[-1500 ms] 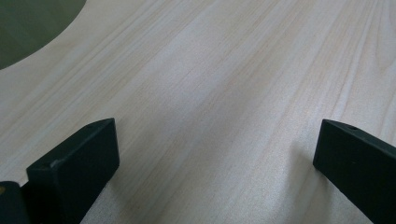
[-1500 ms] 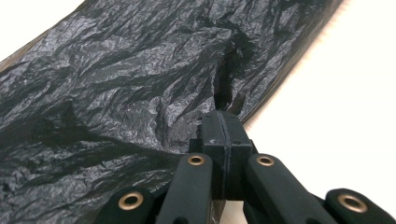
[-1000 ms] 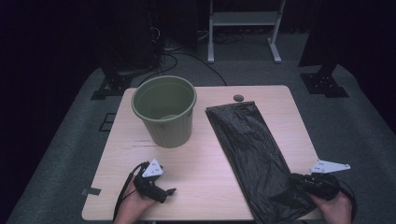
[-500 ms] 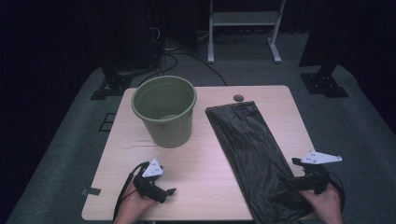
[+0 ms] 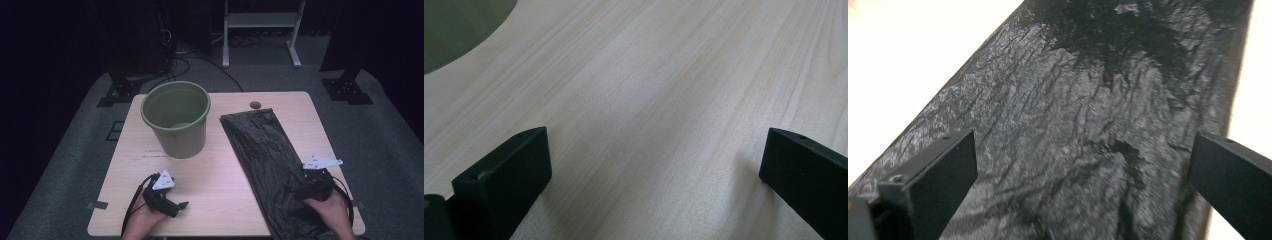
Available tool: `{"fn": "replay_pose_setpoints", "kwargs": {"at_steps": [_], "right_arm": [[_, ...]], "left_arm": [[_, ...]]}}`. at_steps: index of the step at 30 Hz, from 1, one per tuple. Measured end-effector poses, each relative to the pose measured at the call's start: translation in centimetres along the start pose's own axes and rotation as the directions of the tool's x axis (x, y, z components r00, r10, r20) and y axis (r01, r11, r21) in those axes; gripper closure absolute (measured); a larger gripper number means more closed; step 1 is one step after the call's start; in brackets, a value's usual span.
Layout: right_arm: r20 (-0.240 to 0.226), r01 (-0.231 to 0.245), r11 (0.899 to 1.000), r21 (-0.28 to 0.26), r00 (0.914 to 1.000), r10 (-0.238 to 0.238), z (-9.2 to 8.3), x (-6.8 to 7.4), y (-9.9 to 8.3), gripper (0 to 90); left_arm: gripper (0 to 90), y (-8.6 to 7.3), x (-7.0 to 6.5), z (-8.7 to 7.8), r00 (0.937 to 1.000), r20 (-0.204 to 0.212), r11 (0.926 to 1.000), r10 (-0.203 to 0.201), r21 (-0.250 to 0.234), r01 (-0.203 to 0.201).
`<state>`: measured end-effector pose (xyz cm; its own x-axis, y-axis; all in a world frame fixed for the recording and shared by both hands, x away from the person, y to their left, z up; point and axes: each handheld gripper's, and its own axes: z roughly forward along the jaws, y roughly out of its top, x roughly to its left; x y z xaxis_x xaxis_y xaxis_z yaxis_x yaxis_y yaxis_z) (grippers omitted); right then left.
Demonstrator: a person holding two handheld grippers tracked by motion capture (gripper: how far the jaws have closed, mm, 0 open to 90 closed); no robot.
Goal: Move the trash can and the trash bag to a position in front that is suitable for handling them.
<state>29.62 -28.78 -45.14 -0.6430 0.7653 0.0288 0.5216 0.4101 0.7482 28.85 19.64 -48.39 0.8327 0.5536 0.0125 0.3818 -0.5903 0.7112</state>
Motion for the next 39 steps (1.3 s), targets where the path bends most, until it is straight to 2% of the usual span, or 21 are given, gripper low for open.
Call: {"fn": "replay_pose_setpoints", "kwargs": {"at_steps": [7,8,13,15,21,25,28,39], "right_arm": [[-0.002,0.027,0.999,0.034,0.9996,-0.027,3.1,1.1,0.5,0.0],[-0.007,0.030,0.999,0.037,0.9995,-0.029,4.0,1.3,0.5,0.0],[-0.023,0.046,0.998,0.045,0.9987,-0.045,5.2,1.9,0.3,0.0],[-0.028,0.057,0.996,0.063,0.9981,-0.056,5.7,2.1,0.2,0.0],[-0.036,0.060,0.997,0.058,0.9977,-0.058,5.7,2.2,0.1,0.0],[-0.035,0.059,0.997,0.058,0.9977,-0.057,5.7,2.2,0.1,0.0],[-0.035,0.059,0.997,0.058,0.9977,-0.058,5.7,2.2,0.1,0.0],[-0.036,0.060,0.997,0.058,0.9977,-0.058,5.7,2.2,0.1,0.0]], "left_arm": [[0.0,0.0,0.0,0.0,1.0000,0.000,1.0000,0.000,0.000,0.000],[0.0,0.0,0.0,0.0,1.0000,0.000,1.0000,0.000,0.000,0.000],[0.0,0.0,0.0,0.0,1.0000,0.000,1.0000,0.000,0.000,0.000],[0.0,0.0,0.0,0.0,1.0000,0.000,1.0000,0.000,0.000,0.000],[0.0,0.0,0.0,0.0,1.0000,-0.001,1.0000,0.000,0.002,0.000],[0.0,0.0,0.1,0.0,0.9998,0.000,0.9998,-0.020,-0.002,0.020],[0.0,0.2,0.2,-0.3,0.9997,0.013,0.9998,-0.020,0.003,0.020],[0.0,1.8,0.3,-2.4,0.9982,0.045,0.9977,-0.039,-0.053,0.042]]}}
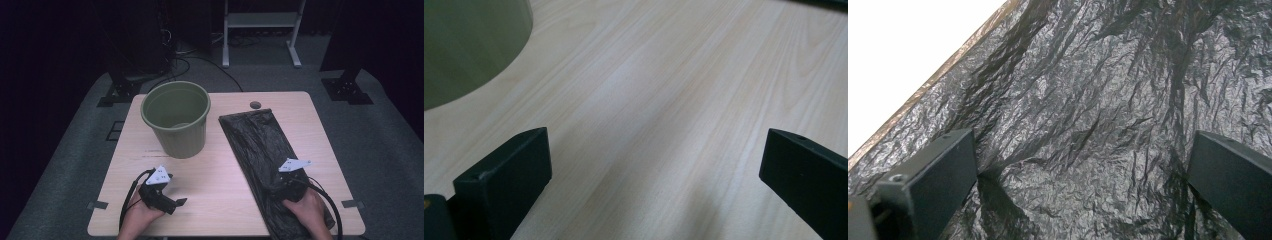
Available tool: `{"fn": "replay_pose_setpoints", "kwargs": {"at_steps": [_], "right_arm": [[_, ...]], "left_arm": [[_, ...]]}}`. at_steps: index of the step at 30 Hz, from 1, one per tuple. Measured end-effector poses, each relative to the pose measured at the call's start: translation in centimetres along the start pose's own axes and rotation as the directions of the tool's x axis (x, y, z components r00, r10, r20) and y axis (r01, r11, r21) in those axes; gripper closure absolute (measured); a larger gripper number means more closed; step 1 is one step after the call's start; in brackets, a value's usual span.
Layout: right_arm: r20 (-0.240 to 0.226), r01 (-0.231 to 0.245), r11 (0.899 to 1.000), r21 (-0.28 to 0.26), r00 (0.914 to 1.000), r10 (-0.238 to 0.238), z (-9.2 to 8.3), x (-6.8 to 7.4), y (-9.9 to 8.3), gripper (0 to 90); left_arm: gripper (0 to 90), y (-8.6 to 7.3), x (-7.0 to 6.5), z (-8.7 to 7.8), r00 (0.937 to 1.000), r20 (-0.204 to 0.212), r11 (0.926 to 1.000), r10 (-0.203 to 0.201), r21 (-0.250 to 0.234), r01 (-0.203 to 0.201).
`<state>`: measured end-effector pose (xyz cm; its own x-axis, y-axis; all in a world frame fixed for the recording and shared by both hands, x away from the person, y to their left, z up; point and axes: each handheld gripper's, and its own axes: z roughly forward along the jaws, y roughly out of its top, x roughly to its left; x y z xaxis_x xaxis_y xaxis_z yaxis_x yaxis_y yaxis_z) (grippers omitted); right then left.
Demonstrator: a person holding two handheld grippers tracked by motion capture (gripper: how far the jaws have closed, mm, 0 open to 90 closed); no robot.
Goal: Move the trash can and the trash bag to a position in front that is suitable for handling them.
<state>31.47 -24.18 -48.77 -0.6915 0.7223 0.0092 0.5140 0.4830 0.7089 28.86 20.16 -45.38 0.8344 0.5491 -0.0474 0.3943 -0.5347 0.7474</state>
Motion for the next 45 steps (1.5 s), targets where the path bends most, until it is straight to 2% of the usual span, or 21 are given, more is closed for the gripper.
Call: {"fn": "replay_pose_setpoints", "kwargs": {"at_steps": [6,16,19,31,39,45], "right_arm": [[0.000,0.000,1.000,0.000,1.0000,0.000,0.0,0.0,0.0,0.0],[0.000,0.000,1.000,-0.001,1.0000,0.000,0.0,0.0,0.0,0.0],[-0.001,0.000,1.000,-0.001,1.0000,0.000,0.0,0.0,0.0,0.0],[-0.001,0.000,1.000,-0.001,1.0000,0.000,0.0,0.0,0.0,0.0],[-0.001,0.000,1.000,0.000,1.0000,0.000,0.0,0.0,0.0,0.0],[-0.001,0.000,1.000,0.000,1.0000,0.000,0.0,0.0,0.0,0.0]], "left_arm": [[0.0,1.1,0.1,-1.3,0.9995,0.016,0.9993,-0.029,-0.024,0.029],[0.0,3.2,0.9,-4.0,0.9991,-0.024,0.9968,-0.034,-0.073,0.032],[0.0,3.9,1.2,-4.8,0.9991,-0.023,0.9952,-0.034,-0.093,0.032],[0.0,6.3,2.1,-7.5,0.9975,-0.063,0.9936,-0.034,-0.110,0.027],[0.0,8.1,2.8,-8.9,0.9963,-0.080,0.9949,-0.031,-0.099,0.023],[0.0,9.7,3.4,-10.4,0.9949,-0.096,0.9929,-0.031,-0.117,0.020]]}}
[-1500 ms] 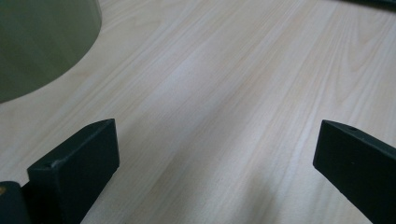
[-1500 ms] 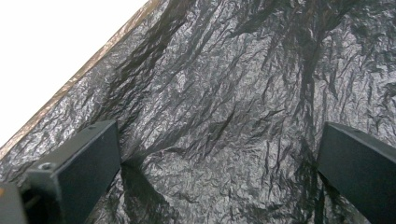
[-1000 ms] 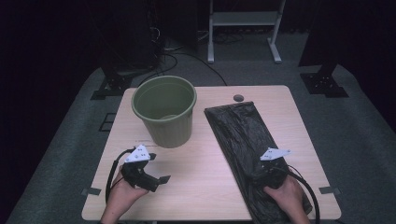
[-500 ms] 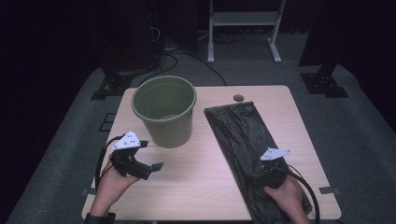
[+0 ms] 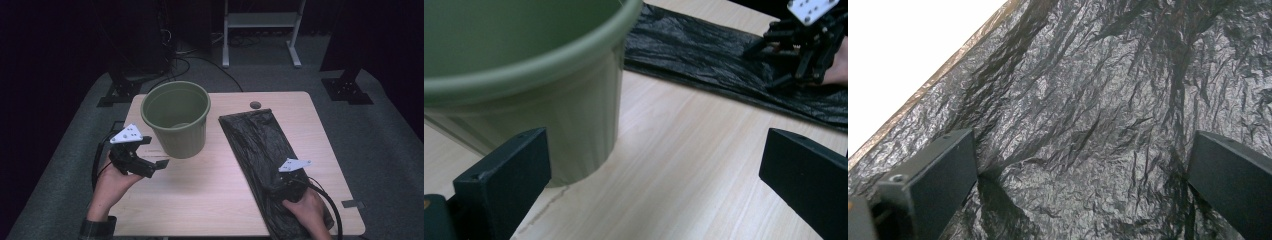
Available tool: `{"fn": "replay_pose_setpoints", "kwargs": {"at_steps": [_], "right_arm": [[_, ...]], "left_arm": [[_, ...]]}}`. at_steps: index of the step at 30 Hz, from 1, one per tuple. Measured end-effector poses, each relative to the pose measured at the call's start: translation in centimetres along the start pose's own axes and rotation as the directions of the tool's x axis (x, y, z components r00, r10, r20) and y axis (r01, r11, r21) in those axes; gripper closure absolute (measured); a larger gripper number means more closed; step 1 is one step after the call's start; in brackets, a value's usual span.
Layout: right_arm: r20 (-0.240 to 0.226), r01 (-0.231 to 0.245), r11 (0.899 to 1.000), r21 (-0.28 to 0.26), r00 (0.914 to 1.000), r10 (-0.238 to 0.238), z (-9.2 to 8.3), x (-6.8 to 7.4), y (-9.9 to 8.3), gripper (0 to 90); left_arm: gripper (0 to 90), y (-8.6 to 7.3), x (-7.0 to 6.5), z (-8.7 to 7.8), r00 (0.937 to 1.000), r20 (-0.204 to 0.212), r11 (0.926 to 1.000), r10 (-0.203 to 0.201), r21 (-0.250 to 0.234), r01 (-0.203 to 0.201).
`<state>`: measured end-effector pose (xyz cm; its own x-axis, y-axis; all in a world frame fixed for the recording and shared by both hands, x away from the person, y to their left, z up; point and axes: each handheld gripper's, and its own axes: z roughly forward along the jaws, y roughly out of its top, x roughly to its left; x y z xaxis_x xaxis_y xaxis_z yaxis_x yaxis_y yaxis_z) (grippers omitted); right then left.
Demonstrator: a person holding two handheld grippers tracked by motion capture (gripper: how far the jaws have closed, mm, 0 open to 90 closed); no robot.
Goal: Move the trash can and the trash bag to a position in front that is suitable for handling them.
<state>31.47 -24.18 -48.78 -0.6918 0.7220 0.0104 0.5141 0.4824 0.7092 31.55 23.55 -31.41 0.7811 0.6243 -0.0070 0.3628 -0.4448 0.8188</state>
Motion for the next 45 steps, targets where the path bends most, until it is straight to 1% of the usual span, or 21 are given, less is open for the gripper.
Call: {"fn": "replay_pose_setpoints", "kwargs": {"at_steps": [5,8,12,13,14,16,19,24,26,28,31,33,37,40,45], "right_arm": [[0.000,0.000,1.000,0.000,1.0000,0.000,0.0,0.0,0.0,0.0],[0.000,0.000,1.000,0.000,1.0000,0.000,0.0,0.0,0.0,0.0],[0.000,0.000,1.000,0.000,1.0000,0.000,0.0,0.0,0.0,0.0],[0.000,0.000,1.000,0.000,1.0000,0.000,0.0,0.0,0.0,0.0],[0.000,-0.001,1.000,0.000,1.0000,0.001,0.0,0.0,0.0,0.0],[0.000,0.000,1.000,0.000,1.0000,0.000,0.0,0.0,0.0,0.0],[0.000,0.000,1.000,0.000,1.0000,0.000,0.0,0.0,0.0,0.0],[0.000,-0.001,1.000,0.000,1.0000,0.001,0.0,0.0,0.0,0.0],[-0.003,-0.001,1.000,0.000,1.0000,0.001,0.0,0.0,0.0,0.0],[-0.002,-0.001,1.000,0.000,1.0000,0.001,0.0,0.0,0.0,0.0],[-0.002,0.000,1.000,0.000,1.0000,0.000,0.0,0.0,0.0,0.0],[-0.002,0.000,1.000,0.000,1.0000,0.000,0.0,0.0,0.0,0.0],[-0.003,0.001,1.000,0.000,1.0000,-0.001,0.0,0.0,0.0,0.0],[-0.003,0.002,1.000,0.001,1.0000,-0.002,0.0,0.0,0.0,0.0],[-0.003,0.003,1.000,0.000,1.0000,-0.003,0.0,0.0,0.0,0.0]], "left_arm": [[0.0,1.4,0.9,-0.7,0.9999,-0.010,0.9997,-0.002,-0.022,0.002],[0.0,2.1,1.5,-1.1,1.0000,-0.006,0.9991,-0.008,-0.041,0.008],[0.0,3.0,2.6,-1.3,0.9999,-0.015,0.9989,-0.008,-0.046,0.008],[0.0,3.2,2.8,-1.3,0.9997,-0.023,0.9991,-0.008,-0.041,0.007],[0.0,3.4,3.1,-1.3,0.9996,-0.028,0.9992,-0.001,-0.040,0.000],[0.0,3.8,3.6,-1.3,0.9993,-0.036,0.9990,-0.003,-0.046,0.001],[0.0,4.4,4.6,-1.0,0.9986,-0.052,0.9992,0.004,-0.040,-0.006],[0.0,5.1,6.3,-0.2,0.9970,-0.078,0.9994,0.001,-0.033,-0.004],[0.0,5.2,6.9,0.2,0.9966,-0.082,0.9994,0.000,-0.035,-0.003],[0.0,5.4,7.5,0.4,0.9949,-0.101,0.9998,0.003,-0.021,-0.005],[0.0,5.5,8.3,0.7,0.9937,-0.112,0.9996,0.001,-0.026,-0.004],[0.0,5.6,8.8,0.8,0.9918,-0.127,0.9997,0.010,-0.018,-0.013],[0.0,5.5,9.9,1.0,0.9909,-0.134,0.9997,-0.008,-0.024,0.005],[0.0,5.1,10.8,1.5,0.9909,-0.134,0.9998,-0.017,-0.009,0.016],[0.0,4.9,11.4,2.2,0.9909,-0.132,0.9996,-0.028,0.004,0.029]]}}
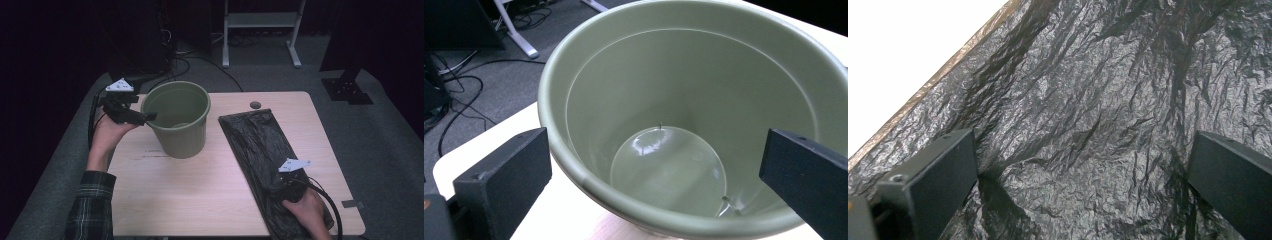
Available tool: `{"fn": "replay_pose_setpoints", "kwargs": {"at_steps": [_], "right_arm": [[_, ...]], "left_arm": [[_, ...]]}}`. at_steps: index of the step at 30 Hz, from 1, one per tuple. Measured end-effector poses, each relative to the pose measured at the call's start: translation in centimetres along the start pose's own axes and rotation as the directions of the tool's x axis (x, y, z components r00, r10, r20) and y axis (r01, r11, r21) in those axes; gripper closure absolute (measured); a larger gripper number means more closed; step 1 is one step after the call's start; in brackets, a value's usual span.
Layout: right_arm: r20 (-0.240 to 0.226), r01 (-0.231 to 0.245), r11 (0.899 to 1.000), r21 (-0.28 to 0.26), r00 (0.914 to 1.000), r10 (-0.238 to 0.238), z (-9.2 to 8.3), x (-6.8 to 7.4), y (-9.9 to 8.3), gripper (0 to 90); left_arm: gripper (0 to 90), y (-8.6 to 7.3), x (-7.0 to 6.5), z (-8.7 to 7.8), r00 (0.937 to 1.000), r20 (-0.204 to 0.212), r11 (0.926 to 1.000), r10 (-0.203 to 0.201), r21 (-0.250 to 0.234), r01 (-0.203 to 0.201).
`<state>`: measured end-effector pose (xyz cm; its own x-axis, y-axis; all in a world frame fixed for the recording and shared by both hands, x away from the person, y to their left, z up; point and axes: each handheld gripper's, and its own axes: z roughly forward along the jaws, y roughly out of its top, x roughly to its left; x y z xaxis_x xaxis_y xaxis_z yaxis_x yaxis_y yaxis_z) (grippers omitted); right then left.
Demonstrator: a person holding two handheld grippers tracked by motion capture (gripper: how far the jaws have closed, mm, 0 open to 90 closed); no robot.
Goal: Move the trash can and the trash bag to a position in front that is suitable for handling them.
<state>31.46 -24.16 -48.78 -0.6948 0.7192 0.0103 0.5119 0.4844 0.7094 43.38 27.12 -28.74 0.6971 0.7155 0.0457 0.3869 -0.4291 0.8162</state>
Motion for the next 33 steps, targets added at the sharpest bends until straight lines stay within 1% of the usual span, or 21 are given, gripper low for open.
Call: {"fn": "replay_pose_setpoints", "kwargs": {"at_steps": [1,6,9,13,16,18,21,22,25,29,33], "right_arm": [[-0.001,-0.002,1.000,0.001,1.0000,0.002,0.0,0.0,0.0,0.0],[-0.002,-0.001,1.000,0.001,1.0000,0.001,0.0,0.0,0.0,0.0],[-0.002,0.000,1.000,0.001,1.0000,0.000,0.0,0.0,0.0,0.0],[-0.003,0.002,1.000,0.001,1.0000,-0.002,0.0,0.0,0.0,0.0],[-0.004,0.004,1.000,0.001,1.0000,-0.004,0.0,0.0,0.0,0.0],[-0.005,0.003,1.000,0.002,1.0000,-0.003,0.0,0.0,0.0,0.0],[-0.005,0.004,1.000,0.001,1.0000,-0.004,0.0,0.0,0.0,0.0],[-0.004,0.004,1.000,0.001,1.0000,-0.004,0.0,0.0,0.0,0.0],[-0.005,0.004,1.000,0.001,1.0000,-0.004,0.0,0.0,0.0,0.0],[-0.005,0.004,1.000,0.001,1.0000,-0.004,0.0,0.0,0.0,0.0],[-0.005,0.003,1.000,0.001,1.0000,-0.003,0.0,0.0,0.0,0.0]], "left_arm": [[0.0,-0.1,0.2,0.4,1.0000,-0.001,0.9999,-0.008,0.008,0.008],[0.0,-0.2,0.5,1.2,1.0000,-0.005,0.9995,-0.008,0.031,0.008],[0.0,-0.5,0.8,1.6,0.9997,-0.006,0.9984,-0.023,0.052,0.023],[0.0,-0.7,1.1,2.0,0.9997,-0.003,0.9973,-0.025,0.069,0.025],[0.0,-1.1,1.2,2.4,0.9991,0.003,0.9959,-0.043,0.080,0.042],[0.0,-1.4,1.3,2.6,0.9980,0.018,0.9964,-0.061,0.061,0.060],[0.0,-1.6,1.4,2.8,0.9965,0.024,0.9954,-0.080,0.056,0.078],[0.0,-1.6,1.4,2.9,0.9956,0.033,0.9947,-0.088,0.056,0.086],[0.0,-1.6,1.3,3.0,0.9962,0.030,0.9950,-0.082,0.060,0.080],[0.0,-1.6,1.0,3.0,0.9959,0.036,0.9952,-0.083,0.055,0.081],[0.0,-1.6,0.5,3.0,0.9960,0.036,0.9948,-0.082,0.064,0.080]]}}
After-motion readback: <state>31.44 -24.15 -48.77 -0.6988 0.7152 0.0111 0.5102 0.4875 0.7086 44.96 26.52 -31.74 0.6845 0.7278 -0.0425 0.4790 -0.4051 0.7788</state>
